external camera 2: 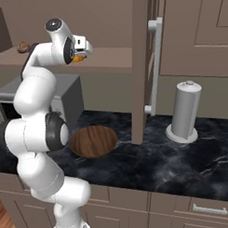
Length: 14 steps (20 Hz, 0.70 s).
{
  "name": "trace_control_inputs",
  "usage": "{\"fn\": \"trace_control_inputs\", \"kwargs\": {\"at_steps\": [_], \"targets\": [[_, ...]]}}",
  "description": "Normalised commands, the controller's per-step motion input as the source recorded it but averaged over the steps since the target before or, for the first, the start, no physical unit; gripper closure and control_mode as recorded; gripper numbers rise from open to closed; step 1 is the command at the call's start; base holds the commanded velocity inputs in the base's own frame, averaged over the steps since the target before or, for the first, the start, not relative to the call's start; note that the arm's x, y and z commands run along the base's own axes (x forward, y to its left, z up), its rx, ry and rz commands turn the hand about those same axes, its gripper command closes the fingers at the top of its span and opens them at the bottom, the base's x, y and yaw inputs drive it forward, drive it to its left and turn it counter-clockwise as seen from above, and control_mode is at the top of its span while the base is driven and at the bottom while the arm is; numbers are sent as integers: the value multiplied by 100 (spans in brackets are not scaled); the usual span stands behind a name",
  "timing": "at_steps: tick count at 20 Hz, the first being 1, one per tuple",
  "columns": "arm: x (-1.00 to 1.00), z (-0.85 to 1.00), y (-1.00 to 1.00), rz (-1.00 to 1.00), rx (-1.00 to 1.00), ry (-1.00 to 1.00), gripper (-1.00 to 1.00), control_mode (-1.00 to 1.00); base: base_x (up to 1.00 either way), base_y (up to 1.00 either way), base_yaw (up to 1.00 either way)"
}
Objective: Open the cabinet. Pick the orange and tangerine from the cabinet and place them into the bowl. Then close the cabinet.
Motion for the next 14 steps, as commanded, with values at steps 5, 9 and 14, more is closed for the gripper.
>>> {"fn": "trace_control_inputs", "kwargs": {"at_steps": [5,9,14], "targets": [[16,-16,7,0,0,0,100,-100,0,0,0],[8,-12,1,0,0,0,100,-100,0,0,0],[-2,0,0,0,0,0,100,-100,0,0,0]]}}
